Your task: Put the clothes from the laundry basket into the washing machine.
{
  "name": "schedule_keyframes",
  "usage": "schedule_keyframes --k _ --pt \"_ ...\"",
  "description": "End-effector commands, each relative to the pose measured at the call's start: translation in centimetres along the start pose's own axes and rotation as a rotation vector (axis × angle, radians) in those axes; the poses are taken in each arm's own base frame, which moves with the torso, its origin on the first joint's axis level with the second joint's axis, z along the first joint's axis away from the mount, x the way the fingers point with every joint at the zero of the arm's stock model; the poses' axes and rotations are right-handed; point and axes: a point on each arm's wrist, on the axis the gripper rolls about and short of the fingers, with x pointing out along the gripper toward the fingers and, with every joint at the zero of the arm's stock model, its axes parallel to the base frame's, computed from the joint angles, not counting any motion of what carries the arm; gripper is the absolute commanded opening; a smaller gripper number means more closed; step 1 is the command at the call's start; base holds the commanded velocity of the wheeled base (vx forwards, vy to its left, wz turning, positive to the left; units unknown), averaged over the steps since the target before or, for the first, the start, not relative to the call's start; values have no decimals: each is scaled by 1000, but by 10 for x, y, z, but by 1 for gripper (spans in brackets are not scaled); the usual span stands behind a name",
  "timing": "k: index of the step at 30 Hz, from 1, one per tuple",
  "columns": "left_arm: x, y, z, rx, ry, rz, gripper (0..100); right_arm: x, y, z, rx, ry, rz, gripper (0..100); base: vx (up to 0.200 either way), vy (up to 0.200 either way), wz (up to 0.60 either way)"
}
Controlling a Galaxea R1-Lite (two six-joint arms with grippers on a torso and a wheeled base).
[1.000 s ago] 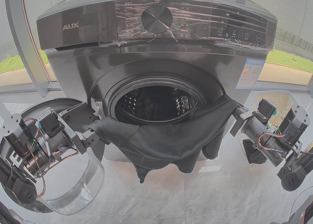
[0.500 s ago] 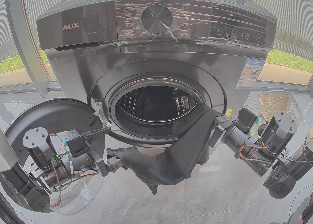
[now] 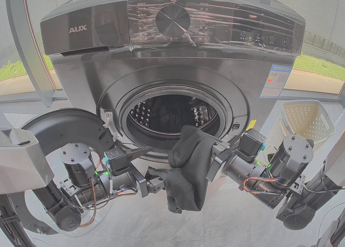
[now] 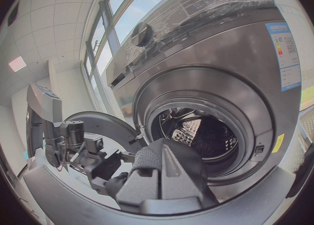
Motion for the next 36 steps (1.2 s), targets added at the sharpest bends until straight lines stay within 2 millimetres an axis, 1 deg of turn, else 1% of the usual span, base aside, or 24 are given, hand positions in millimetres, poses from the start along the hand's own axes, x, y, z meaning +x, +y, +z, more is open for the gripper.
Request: schedule_keyframes --k 1,6,7,9,16,22,26,27,29,30,33,36 --pt "17 2 -16 -11 35 -20 100 0 9 -5 3 15 31 0 0 0 0" --pt "31 1 -28 -17 58 -36 100 -1 18 -7 8 20 62 0 0 0 0" --pt "32 1 -28 -16 56 -35 100 -1 18 -7 8 20 62 0 0 0 0" --pt "43 3 -35 -18 59 -35 100 -3 22 -7 11 19 75 0 0 0 0" --pt "63 14 -51 -28 62 -21 100 -8 27 -8 16 31 96 0 0 0 0" --pt "73 19 -57 -28 56 -16 100 -8 26 -8 17 31 90 0 0 0 0" --pt "72 21 -56 -26 51 -2 100 -5 21 -9 14 31 70 0 0 0 0" --pt "72 21 -55 -26 50 -2 0 -5 18 -9 13 31 61 0 0 0 0" --pt "71 20 -54 -24 50 -2 0 -3 15 -8 12 28 49 0 0 0 0" --pt "67 20 -52 -22 50 -1 0 1 9 -9 7 25 25 0 0 0 0" --pt "57 16 -40 -17 38 -3 0 5 -1 -7 4 16 -14 0 0 0 0" --pt "46 13 -30 -15 27 2 0 4 -4 -7 4 16 -20 0 0 0 0"
